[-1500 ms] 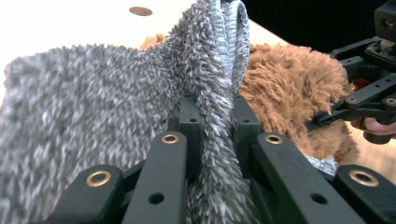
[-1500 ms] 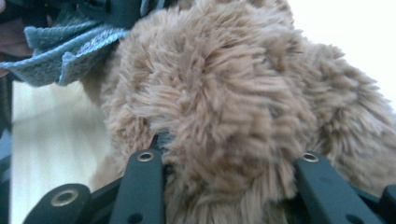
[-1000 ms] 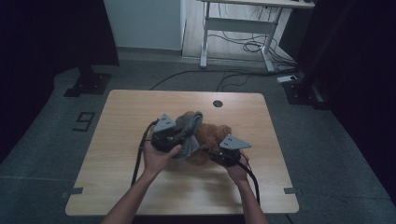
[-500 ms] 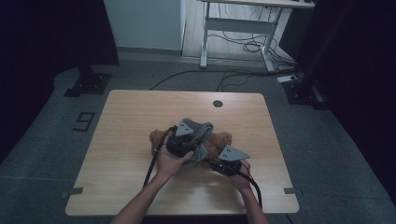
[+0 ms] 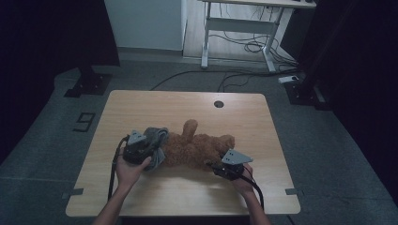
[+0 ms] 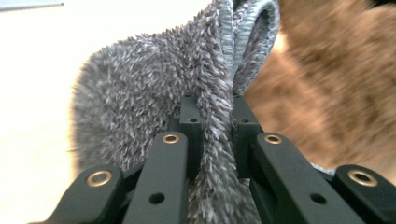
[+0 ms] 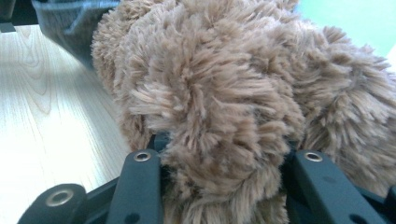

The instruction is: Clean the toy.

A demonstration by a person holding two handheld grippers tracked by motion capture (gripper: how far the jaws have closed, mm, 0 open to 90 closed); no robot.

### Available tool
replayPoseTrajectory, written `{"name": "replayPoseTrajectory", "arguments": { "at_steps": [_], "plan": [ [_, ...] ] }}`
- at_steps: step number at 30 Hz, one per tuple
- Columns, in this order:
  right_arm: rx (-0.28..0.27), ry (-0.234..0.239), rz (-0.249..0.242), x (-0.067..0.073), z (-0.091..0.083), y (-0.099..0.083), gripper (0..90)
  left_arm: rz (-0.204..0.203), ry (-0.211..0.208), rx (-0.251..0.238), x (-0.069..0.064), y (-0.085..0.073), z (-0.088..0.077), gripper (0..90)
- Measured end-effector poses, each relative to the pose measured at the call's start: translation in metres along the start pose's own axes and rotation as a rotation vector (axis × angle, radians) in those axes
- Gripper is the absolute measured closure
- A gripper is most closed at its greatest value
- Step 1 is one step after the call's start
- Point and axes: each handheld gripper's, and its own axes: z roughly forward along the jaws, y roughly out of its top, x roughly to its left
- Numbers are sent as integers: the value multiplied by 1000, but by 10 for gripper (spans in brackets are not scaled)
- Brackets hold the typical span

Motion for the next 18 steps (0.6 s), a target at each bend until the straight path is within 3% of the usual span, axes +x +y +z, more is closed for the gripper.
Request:
{"name": "replayPoseTrajectory", "arguments": {
  "at_steps": [3, 5, 9, 14, 18],
  "plan": [
    [-4, 3, 18, -1, 0, -2, 586, -33, 13, 38, 11, -14, 6, 792],
    [-4, 9, 24, -1, -1, -4, 584, -70, -8, 52, 15, -22, 14, 792],
    [-8, 18, 31, -2, -2, -8, 582, -76, -9, 56, 12, -26, 22, 794],
    [-13, 19, 47, -5, -5, -10, 578, -110, -80, -61, 6, -10, 2, 794],
    [-13, 26, 53, -7, -6, -12, 575, -77, -159, -163, -17, 11, -16, 794]
  ]
}}
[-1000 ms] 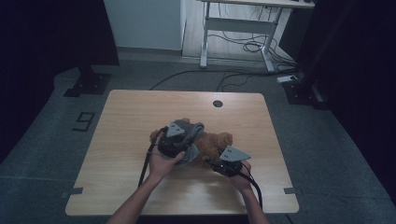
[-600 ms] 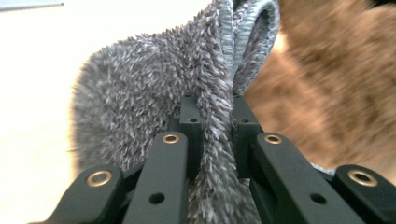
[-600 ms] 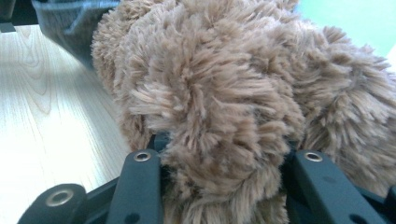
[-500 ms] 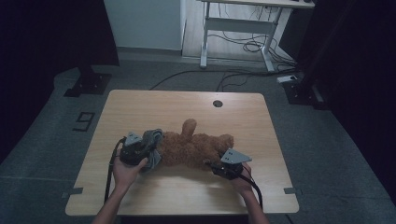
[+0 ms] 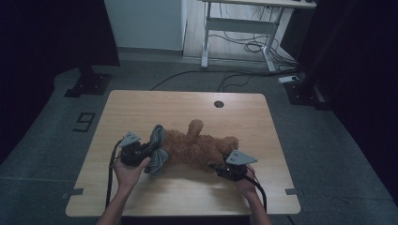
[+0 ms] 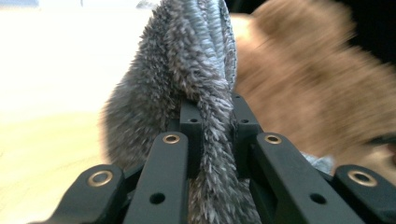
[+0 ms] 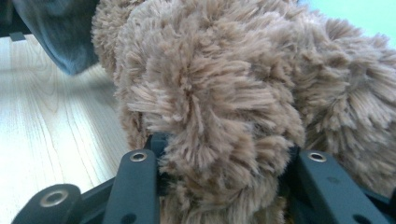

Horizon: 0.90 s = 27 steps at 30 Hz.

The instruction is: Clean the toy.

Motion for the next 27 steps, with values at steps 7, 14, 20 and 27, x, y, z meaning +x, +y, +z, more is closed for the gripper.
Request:
{"name": "replayPoseTrajectory", "arguments": {
  "at_steps": [7, 14, 20, 27],
  "plan": [
    [2, 3, -4, 1, 2, 1, 569, 96, -146, 6, -59, 26, 33, 794],
    [4, 3, 7, 2, 1, 1, 563, 189, -204, 90, -116, 42, 95, 793],
    [34, -1, -2, 3, 2, -1, 553, 170, -178, 164, -108, 25, 120, 792],
    [30, 4, 3, 4, 4, -1, 554, 241, -34, 133, -89, 23, 87, 796]
  ]
}}
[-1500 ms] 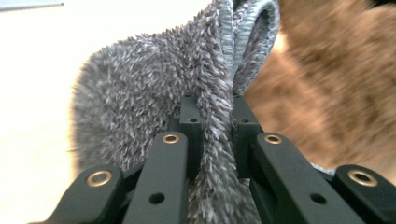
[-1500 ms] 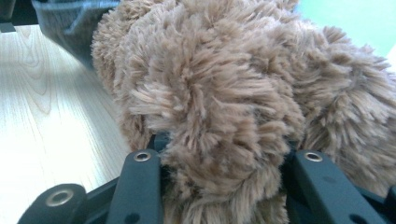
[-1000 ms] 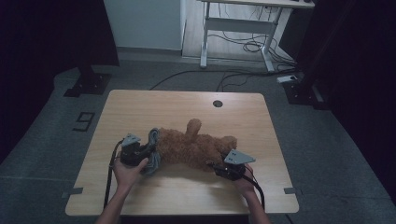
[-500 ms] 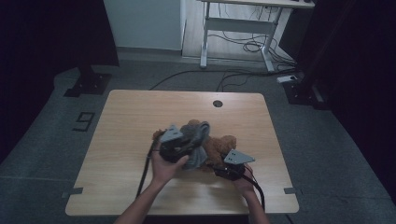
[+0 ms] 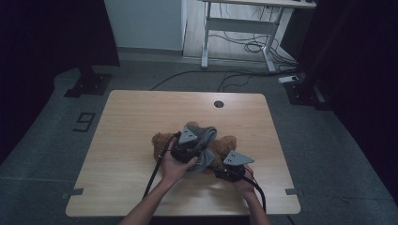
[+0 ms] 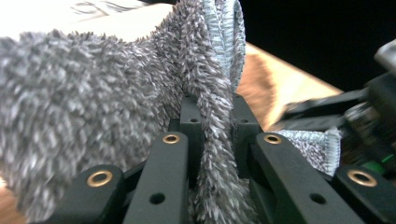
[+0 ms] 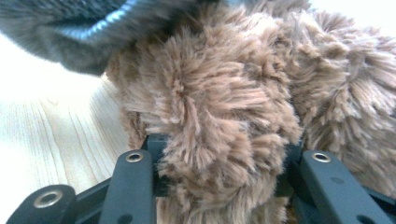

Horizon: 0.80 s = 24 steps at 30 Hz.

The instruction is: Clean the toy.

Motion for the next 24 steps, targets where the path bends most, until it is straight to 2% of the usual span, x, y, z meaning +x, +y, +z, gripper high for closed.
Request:
{"name": "replayPoseTrajectory", "arguments": {
  "at_steps": [2, 4, 5, 6, 8, 9, 11, 13, 16, 18, 21, 23, 24],
  "plan": [
    [-3, -1, 2, -1, -1, 0, 554, -19, 29, 0, 13, -7, -11, 796],
    [-4, 1, 4, -1, -1, 0, 553, -53, 26, -17, 25, -16, -23, 795],
    [-5, 1, 4, 0, 0, 0, 553, -60, 38, -26, 30, -20, -29, 795],
    [-5, -1, 5, 0, 0, 0, 553, -60, 54, -34, 33, -23, -34, 795],
    [-5, 0, 8, -1, -1, 0, 553, -60, 115, -42, 41, -30, -46, 795],
    [-5, 1, 9, -1, -1, 0, 553, -72, 128, -44, 48, -34, -51, 795],
    [-5, 4, 10, -1, -2, -1, 553, -127, 133, -49, 65, -44, -59, 795],
    [-5, 2, 9, 0, -1, -1, 553, -149, 145, -46, 75, -51, -65, 795],
    [-7, 4, 15, -1, -1, -1, 553, -165, 187, -20, 88, -65, -71, 795],
    [-7, 5, 15, -1, -1, -1, 553, -182, 200, 4, 95, -74, -71, 795],
    [-8, 8, 19, -1, -2, -1, 553, -241, 180, 55, 107, -94, -65, 795],
    [-6, 9, 21, -2, -2, -1, 553, -246, 172, 81, 109, -102, -60, 794],
    [-7, 10, 22, -2, -2, -2, 553, -248, 166, 80, 109, -103, -59, 793]
  ]
}}
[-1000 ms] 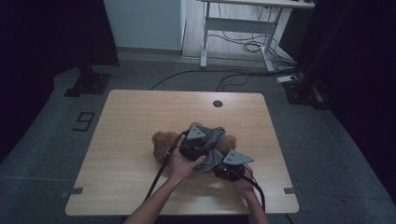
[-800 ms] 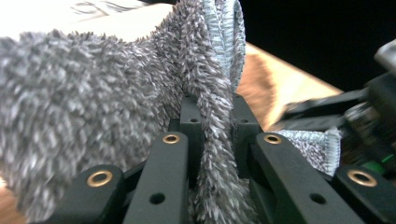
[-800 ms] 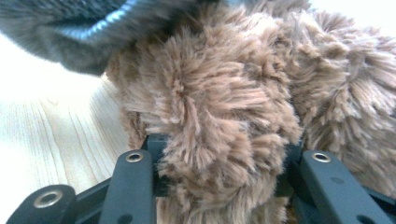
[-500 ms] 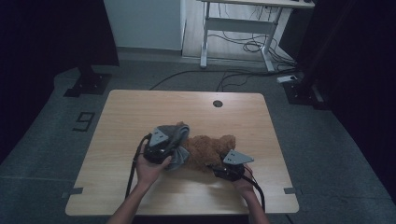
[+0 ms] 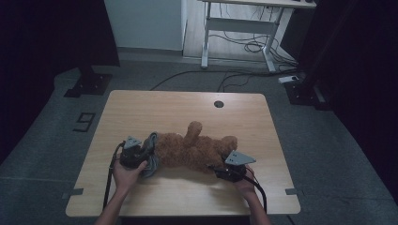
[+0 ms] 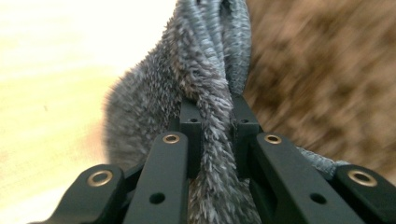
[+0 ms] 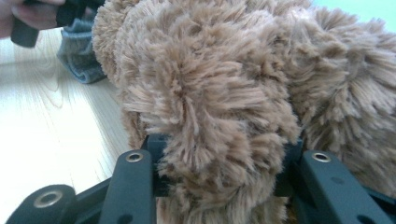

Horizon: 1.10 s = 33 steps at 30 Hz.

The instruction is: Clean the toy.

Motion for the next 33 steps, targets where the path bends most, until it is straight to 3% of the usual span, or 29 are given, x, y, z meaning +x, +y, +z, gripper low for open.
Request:
{"name": "replayPoseTrajectory", "arguments": {
  "at_steps": [9, 13, 16, 19, 21, 24, 29, 33],
  "plan": [
    [-1, -16, 6, -4, -2, -1, 553, 15, -40, -49, -11, 26, -9, 793],
    [-4, -16, 17, -7, -4, -2, 553, 10, -74, -100, -16, 37, -21, 791],
    [-5, -15, 15, -7, -3, -3, 553, 34, -100, -147, -26, 50, -32, 790],
    [-2, -18, 5, -6, -3, -2, 552, 89, -108, -183, -45, 68, -40, 789],
    [-4, -22, 6, -5, -2, -2, 552, 145, -90, -178, -59, 79, -38, 788],
    [-5, -24, 3, -4, -2, -2, 551, 191, -85, -158, -76, 92, -26, 788],
    [-1, -21, -3, -4, -3, -2, 547, 186, -81, -64, -83, 101, 5, 787],
    [8, -2, -12, -4, -4, -2, 523, 189, -70, 22, -80, 92, 22, 788]
  ]
}}
